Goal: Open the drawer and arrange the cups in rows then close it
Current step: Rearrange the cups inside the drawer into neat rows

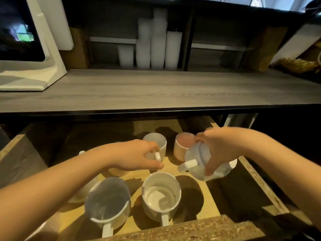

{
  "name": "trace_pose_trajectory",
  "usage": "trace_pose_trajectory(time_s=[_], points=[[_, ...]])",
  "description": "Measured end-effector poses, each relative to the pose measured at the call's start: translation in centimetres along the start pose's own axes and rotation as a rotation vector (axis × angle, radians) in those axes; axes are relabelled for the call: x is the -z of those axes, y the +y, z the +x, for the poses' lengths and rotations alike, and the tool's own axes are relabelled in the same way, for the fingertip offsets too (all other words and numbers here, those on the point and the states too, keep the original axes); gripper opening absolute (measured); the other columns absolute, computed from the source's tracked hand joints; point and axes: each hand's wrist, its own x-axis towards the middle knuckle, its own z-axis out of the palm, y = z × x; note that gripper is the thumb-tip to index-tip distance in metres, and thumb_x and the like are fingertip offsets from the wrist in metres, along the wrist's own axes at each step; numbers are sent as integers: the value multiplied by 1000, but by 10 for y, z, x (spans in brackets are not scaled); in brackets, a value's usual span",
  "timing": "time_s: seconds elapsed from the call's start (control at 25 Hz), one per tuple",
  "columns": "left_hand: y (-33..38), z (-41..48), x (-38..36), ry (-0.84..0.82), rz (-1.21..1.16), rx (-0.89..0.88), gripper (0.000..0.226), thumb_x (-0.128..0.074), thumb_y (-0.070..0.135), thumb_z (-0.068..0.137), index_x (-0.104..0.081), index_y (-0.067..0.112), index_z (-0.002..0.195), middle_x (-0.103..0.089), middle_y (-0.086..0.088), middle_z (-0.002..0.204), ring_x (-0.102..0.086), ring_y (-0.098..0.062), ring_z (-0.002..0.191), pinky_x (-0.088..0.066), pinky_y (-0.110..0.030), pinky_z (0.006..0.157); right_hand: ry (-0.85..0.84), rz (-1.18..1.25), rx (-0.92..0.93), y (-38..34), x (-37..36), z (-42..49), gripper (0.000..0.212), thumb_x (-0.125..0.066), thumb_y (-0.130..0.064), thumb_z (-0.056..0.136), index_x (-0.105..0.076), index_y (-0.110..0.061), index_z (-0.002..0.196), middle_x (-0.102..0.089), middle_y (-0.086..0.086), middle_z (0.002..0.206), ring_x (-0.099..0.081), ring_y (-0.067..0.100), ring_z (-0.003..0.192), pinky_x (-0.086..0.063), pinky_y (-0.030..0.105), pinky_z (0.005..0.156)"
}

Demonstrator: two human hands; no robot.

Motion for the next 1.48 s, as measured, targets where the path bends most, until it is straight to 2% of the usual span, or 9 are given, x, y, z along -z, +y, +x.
trace_pose_trajectory(time_s=[0.2,0.36,0.52,0.6,0.76,0.92,1.16,1.32,1.48], points=[[-30,-20,24,226,-277,-8,76,-51,63,76,-31,30,141,-44,8,143,-46,-9,126,-40,-29,105,376,167,253,-22,39,3,98,-79,-51,62,-24,-37,142,-42,-10,132,-44,11,107,-47,30,90],[-65,-42,24,310,-654,-27,104,-64,78,49,-35,33,138,-57,13,129,-58,-5,115,-46,-38,102,441,471,507,-61,30,34,103,-82,-39,63,-16,-44,143,-34,-20,128,-35,-2,110,-38,21,92],[-78,-53,16,283,-997,-3,80,-77,52,56,-47,32,127,-62,1,122,-62,-16,110,-52,-41,94,528,647,648,-83,9,55,101,-83,-35,63,-17,-51,137,-30,-36,118,-36,-11,113,-41,13,91],[-74,-51,14,332,-981,29,66,-78,39,63,-50,30,122,-61,-1,119,-62,-18,108,-54,-38,90,549,693,655,-87,-3,59,102,-84,-38,62,-13,-58,133,-26,-36,124,-32,-14,118,-41,7,90],[-71,-48,11,478,-702,119,78,-81,47,50,-50,32,120,-58,7,113,-59,-14,103,-56,-34,85,370,719,642,-83,-16,58,101,-80,-38,67,-6,-64,130,-15,-49,124,-22,-26,118,-33,-6,85],[-74,-55,6,573,-268,146,88,-83,52,54,-39,35,128,-43,16,115,-47,-6,104,-44,-18,82,192,891,612,-82,-15,53,76,-71,-51,72,-19,-64,126,-31,-44,127,-34,-27,115,-39,9,93],[-58,-55,-1,622,-88,72,114,-78,54,55,-11,33,144,-31,17,133,-29,-6,126,-33,-23,99,302,925,550,-95,-20,52,88,-60,-55,70,-16,-41,144,-37,-30,128,-44,-7,117,-43,14,92],[-52,-58,-4,592,-80,8,120,-80,51,57,-1,35,145,-27,25,120,-27,0,119,-30,-18,95,394,983,484,-97,-21,59,51,-52,-37,90,-38,-33,139,-53,-24,115,-54,-1,112,-48,8,79],[-47,-56,-6,582,-6,-54,120,-79,53,57,0,34,145,-23,27,118,-25,2,115,-30,-16,95,533,956,413,-101,-21,61,25,-47,-27,96,-63,-32,115,-63,-21,89,-61,-4,88,-51,10,67]])
